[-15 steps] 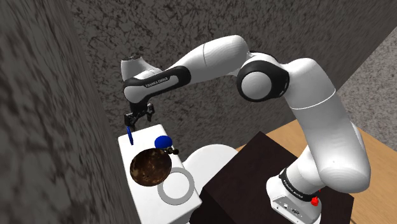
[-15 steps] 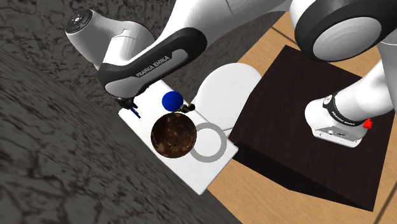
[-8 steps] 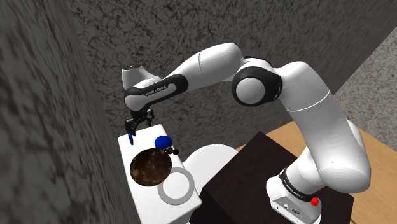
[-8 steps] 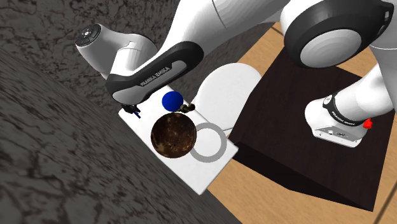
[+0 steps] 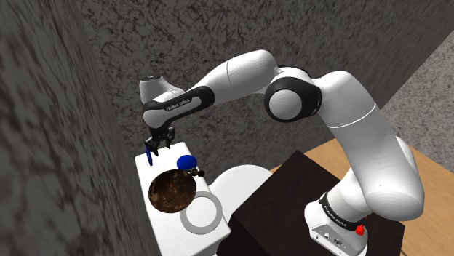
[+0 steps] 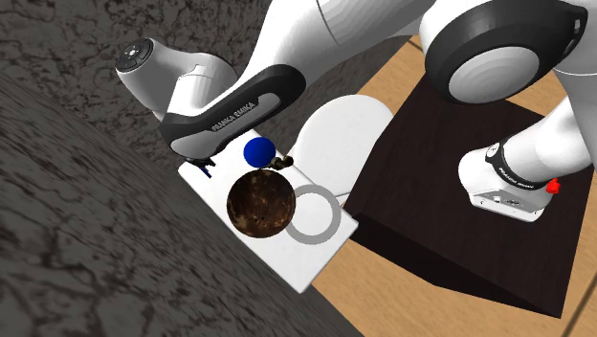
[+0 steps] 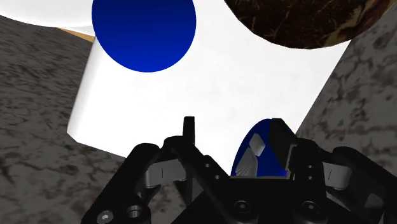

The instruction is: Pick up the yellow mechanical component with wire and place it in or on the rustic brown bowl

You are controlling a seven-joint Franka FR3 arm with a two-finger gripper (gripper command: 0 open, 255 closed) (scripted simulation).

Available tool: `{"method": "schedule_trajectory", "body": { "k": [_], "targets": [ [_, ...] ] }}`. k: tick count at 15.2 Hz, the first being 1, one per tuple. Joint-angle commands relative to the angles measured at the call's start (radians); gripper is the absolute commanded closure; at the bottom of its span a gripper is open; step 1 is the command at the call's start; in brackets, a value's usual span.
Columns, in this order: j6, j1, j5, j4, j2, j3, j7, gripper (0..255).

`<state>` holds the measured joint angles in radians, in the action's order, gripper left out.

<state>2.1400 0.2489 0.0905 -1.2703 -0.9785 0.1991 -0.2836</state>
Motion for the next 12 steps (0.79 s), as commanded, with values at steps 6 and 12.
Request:
{"method": "schedule_trajectory", "body": {
  "k": [6, 12],
  "targets": [
    [0.0, 0.0, 0.0, 0.0, 0.0, 0.0, 0.0, 255],
    [0.191, -0.075, -0.009, -0.263, 0.125, 0.058, 0.142, 0]
  ]
}}
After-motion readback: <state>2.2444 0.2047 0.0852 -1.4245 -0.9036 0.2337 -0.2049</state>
